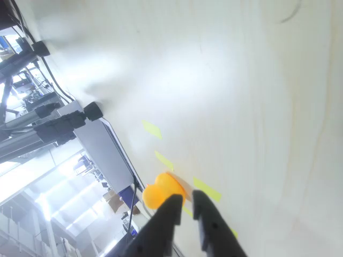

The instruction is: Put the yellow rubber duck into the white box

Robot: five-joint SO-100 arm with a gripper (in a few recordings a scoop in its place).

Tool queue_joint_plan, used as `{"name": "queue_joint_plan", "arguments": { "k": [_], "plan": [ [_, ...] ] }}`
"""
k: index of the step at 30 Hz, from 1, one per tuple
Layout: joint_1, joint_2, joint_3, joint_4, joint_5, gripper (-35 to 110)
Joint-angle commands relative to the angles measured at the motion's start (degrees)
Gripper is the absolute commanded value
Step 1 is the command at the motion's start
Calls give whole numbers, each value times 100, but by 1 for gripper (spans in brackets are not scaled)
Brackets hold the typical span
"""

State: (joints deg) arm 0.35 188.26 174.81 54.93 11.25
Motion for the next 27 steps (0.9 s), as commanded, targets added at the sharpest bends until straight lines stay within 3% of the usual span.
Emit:
{"name": "queue_joint_plan", "arguments": {
  "k": [1, 16, 20, 26, 27],
  "plan": [
    [149, 281, 123, 105, 35, 0],
    [-9, -176, -167, -299, -264, 0],
    [88, -1257, -1635, -62, -923, 0],
    [308, -3612, -4192, 369, -1055, 3],
    [211, -3946, -4570, 589, -1503, 4]
  ]
}}
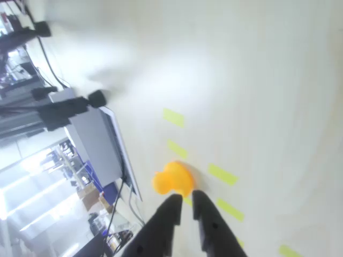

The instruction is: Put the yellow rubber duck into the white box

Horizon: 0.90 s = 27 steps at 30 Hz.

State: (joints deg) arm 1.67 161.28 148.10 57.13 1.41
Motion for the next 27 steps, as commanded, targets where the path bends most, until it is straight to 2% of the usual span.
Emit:
{"name": "queue_joint_plan", "arguments": {
  "k": [1, 5, 7, 11, 14, 20, 27],
  "plan": [
    [18, -1573, -2294, 580, -958, 5],
    [-255, -2663, -3674, 1336, -2276, 13],
    [-334, -3138, -4175, 1661, -2470, 24],
    [-729, -4052, -4685, 2250, -3577, 47],
    [-984, -4588, -5036, 2522, -3727, 44],
    [-1345, -5291, -5353, 2285, -3683, 59],
    [-1767, -6618, -6688, 2470, -3305, 60]
  ]
}}
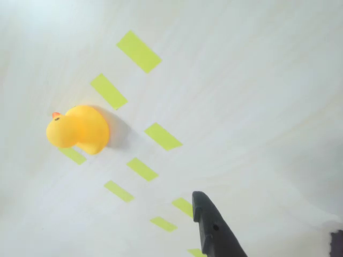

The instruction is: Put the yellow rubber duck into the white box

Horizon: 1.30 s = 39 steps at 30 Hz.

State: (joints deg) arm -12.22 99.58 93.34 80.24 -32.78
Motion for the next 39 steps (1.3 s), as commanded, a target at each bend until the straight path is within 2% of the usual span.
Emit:
{"name": "queue_joint_plan", "arguments": {
  "k": [1, 19, 31, 39],
  "plan": [
    [-439, -686, -1459, 229, 141, 60],
    [-1116, -4896, -6073, 1740, 149, 58],
    [-1204, -6117, -7005, 1775, 70, 55],
    [-1230, -6653, -7559, 1802, 44, 45]
  ]
}}
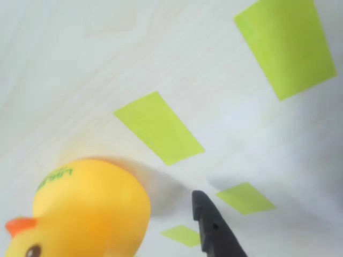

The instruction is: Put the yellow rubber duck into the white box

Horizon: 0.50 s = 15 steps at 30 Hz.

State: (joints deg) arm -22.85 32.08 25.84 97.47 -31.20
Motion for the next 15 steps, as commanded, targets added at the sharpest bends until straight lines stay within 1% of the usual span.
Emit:
{"name": "queue_joint_plan", "arguments": {
  "k": [1, 7, 10, 11, 15],
  "plan": [
    [-176, 35, -896, 79, -97, 43],
    [-308, -334, -1485, 79, 123, 22],
    [-422, -387, -1661, 79, 378, 3],
    [-457, -396, -1696, 79, 483, 0],
    [-510, -378, -1898, 79, 782, 0]
  ]
}}
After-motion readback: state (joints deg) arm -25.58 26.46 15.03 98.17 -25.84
